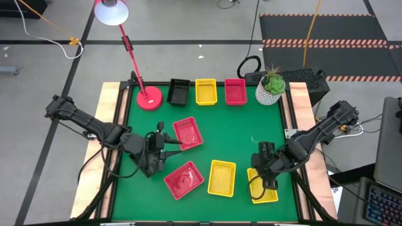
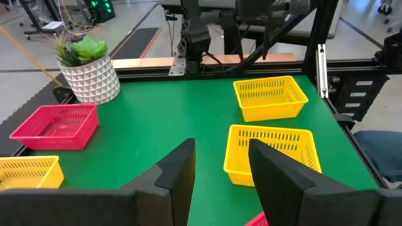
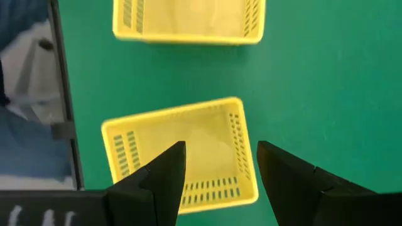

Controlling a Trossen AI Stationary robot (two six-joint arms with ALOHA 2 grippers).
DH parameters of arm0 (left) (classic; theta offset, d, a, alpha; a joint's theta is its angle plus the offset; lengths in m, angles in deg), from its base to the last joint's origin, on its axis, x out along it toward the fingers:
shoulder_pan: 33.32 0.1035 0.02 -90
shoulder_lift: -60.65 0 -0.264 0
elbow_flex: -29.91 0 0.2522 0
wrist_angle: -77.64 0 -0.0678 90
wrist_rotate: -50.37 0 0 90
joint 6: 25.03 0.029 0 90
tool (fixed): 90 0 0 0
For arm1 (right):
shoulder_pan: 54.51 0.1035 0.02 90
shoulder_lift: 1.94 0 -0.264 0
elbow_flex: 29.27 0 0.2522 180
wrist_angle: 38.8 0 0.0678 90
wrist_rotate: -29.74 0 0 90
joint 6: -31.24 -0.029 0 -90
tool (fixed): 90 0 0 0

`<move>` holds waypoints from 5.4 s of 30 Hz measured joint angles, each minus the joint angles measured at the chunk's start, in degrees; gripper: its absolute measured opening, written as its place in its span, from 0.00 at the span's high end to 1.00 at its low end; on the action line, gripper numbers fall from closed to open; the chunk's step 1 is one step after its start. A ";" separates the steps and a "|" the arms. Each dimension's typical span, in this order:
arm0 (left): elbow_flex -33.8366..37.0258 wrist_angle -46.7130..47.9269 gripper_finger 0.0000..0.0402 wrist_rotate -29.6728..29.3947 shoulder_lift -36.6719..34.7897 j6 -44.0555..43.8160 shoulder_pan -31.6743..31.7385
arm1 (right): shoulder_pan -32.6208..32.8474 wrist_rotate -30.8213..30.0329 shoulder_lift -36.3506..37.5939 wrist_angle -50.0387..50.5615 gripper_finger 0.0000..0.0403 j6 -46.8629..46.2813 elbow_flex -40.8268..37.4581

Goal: Stack baskets by color
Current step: Stack the bottom right yellow bin on the top yellow bin

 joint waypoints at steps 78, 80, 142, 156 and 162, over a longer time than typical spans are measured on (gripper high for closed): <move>-0.04 0.04 0.62 -0.02 0.02 0.05 0.00 | -3.54 6.41 -4.15 -11.55 0.96 10.45 -22.01; -0.04 0.04 0.62 -0.02 0.02 0.05 0.00 | -3.98 6.91 -3.61 -11.49 0.97 10.03 -22.01; -26.88 1.94 0.46 4.22 28.10 18.04 0.13 | -44.80 19.61 7.49 -1.25 0.97 13.87 -6.51; -50.06 20.58 0.39 5.36 45.36 25.08 3.17 | -47.87 19.66 7.49 -1.23 0.97 16.72 -6.51; -54.34 23.51 0.39 5.32 49.70 27.68 5.93 | -47.84 19.68 7.49 -1.25 0.97 16.75 -6.51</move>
